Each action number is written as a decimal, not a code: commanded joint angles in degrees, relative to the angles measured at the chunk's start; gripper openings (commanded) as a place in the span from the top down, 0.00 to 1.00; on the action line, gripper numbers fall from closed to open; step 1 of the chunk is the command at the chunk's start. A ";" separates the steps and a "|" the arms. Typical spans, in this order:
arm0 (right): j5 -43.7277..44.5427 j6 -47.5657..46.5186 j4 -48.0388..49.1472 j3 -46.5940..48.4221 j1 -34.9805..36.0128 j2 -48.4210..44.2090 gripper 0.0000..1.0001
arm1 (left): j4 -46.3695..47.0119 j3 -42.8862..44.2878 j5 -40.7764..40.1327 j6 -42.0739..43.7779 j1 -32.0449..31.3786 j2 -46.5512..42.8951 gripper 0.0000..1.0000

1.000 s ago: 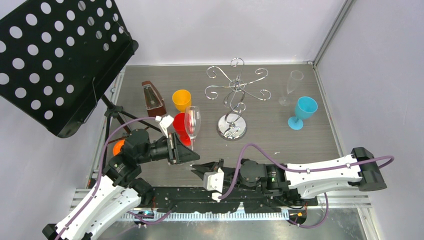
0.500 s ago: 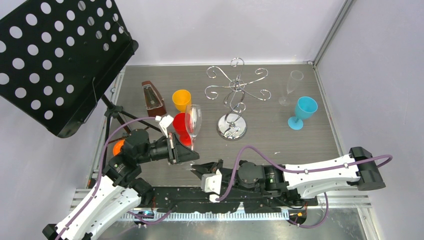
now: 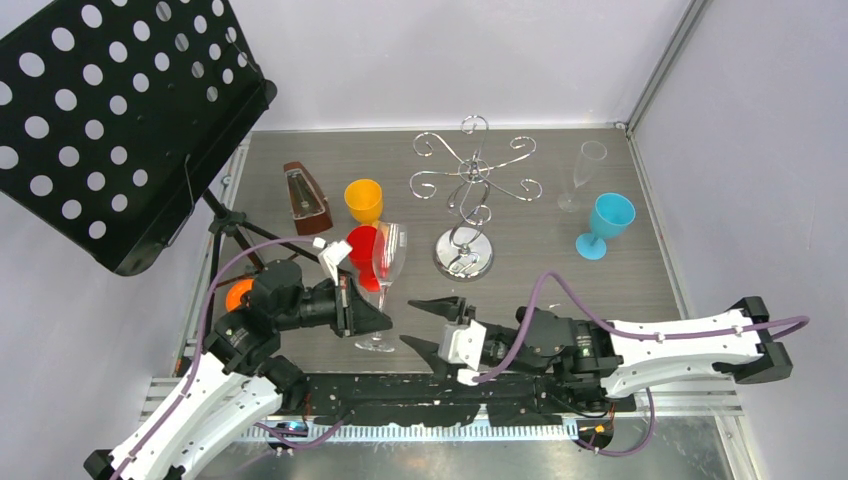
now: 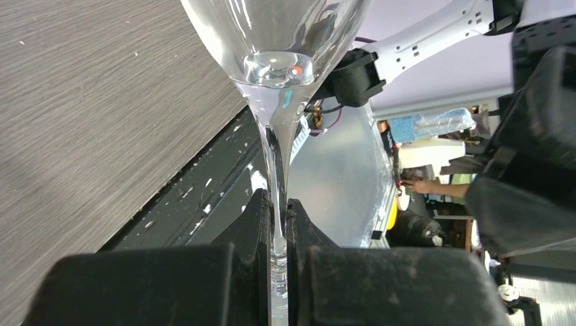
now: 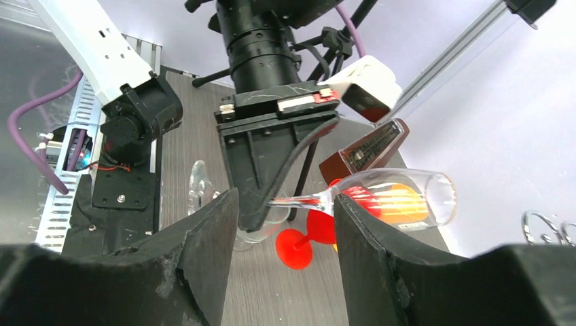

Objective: Take the wine glass off the wine glass rack
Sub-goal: Place the wine glass at the center of the board.

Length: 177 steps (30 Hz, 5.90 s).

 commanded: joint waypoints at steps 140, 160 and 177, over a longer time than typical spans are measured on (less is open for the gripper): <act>-38.75 24.46 -69.40 41.11 -32.46 6.25 0.94 | -17.59 15.12 -12.00 28.63 -11.87 -6.58 0.12; -23.11 31.77 -78.92 42.31 -56.85 9.31 0.94 | -14.85 19.21 -21.07 29.00 -2.20 4.47 0.12; -15.26 31.42 -73.45 43.09 -77.76 15.97 0.94 | -8.95 13.08 -13.34 26.39 14.60 6.20 0.13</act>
